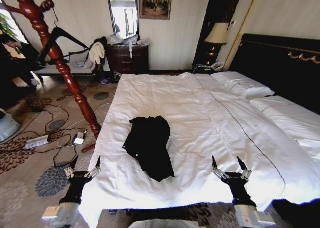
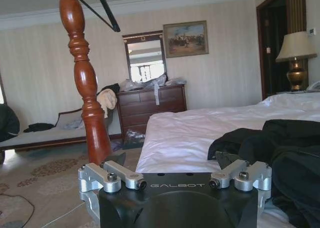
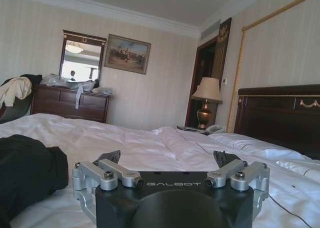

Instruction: Pick up the clothes from the bed and hang them on the clothes hanger.

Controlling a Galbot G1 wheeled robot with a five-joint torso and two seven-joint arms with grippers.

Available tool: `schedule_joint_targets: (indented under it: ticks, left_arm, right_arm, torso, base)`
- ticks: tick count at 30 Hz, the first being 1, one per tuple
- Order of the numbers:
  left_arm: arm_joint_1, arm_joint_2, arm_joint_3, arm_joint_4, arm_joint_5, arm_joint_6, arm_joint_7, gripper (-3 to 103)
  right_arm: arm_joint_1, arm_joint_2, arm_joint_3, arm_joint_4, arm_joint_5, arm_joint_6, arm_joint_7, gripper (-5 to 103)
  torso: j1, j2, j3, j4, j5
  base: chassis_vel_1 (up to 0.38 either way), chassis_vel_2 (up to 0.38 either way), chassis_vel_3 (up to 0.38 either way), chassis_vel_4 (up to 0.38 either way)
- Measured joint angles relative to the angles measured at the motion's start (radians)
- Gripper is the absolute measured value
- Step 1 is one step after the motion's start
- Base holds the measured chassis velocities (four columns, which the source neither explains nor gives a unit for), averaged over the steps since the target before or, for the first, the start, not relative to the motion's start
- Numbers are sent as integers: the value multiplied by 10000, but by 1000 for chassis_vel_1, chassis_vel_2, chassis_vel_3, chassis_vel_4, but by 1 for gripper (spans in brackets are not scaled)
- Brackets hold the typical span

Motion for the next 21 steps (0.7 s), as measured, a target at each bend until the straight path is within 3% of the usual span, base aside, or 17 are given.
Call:
schedule_joint_targets:
  ticks: [5, 14, 21]
  left_arm:
    - [-107, -379, 170, 12, 140, -23, 20, 100]
    - [96, -127, -6, 317, -39, -237, 36, 101]
    - [102, -391, 69, 382, 84, -281, 36, 99]
  right_arm:
    - [-25, -23, -162, 6, -13, -60, 56, 100]
    - [-304, -169, -672, 108, 47, -211, 126, 100]
    - [-443, -473, -1138, 446, 971, -827, 279, 100]
  torso:
    - [0, 0, 0, 1, 1]
    - [0, 0, 0, -1, 1]
    - [0, 0, 0, 0, 1]
  base:
    - [0, 0, 0, 0]
    - [0, 0, 0, 0]
    - [0, 0, 0, 0]
